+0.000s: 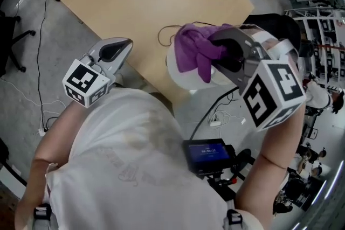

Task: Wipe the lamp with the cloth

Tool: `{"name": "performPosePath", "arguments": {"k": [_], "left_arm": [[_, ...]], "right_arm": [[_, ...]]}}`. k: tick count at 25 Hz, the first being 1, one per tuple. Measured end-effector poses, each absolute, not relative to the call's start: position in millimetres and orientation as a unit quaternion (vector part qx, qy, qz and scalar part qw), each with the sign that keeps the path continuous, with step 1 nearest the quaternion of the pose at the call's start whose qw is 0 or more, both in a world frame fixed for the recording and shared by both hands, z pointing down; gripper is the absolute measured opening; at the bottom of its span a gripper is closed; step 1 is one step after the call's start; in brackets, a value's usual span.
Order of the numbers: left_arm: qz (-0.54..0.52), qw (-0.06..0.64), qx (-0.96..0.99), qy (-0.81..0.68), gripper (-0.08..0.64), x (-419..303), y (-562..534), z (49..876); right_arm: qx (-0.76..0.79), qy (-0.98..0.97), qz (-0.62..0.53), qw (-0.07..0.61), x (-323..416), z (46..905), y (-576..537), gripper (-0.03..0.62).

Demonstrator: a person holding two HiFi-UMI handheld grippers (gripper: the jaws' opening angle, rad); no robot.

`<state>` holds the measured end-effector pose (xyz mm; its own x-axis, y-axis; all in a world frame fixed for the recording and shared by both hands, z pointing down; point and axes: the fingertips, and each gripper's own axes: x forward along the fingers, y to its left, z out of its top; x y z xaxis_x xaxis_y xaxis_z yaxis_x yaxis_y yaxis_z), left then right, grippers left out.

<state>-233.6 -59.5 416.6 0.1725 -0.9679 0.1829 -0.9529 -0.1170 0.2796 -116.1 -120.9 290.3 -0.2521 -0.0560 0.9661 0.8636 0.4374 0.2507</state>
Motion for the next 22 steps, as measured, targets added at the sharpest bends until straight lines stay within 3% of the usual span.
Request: {"name": "performPosePath", "arguments": {"k": [6,12,22], "left_arm": [[-0.023,0.161,0.757,-0.633,0.002,-228.5,-68.4,409.4],[-0.023,0.160,0.738,-0.655,0.002,-236.5,-54.2,406.8],[-0.008,0.167,0.693,-0.701,0.002,-232.3,14.2,409.6]], "right_arm": [[-0.316,-0.548,-0.509,0.583,-90.3,328.0,-104.5,0.144],[-0.345,-0.461,-0.501,0.646,-71.2,386.5,-109.4,0.147],[-0.370,-0.369,-0.545,0.656,-47.6,502.3,-65.9,0.147]]}}
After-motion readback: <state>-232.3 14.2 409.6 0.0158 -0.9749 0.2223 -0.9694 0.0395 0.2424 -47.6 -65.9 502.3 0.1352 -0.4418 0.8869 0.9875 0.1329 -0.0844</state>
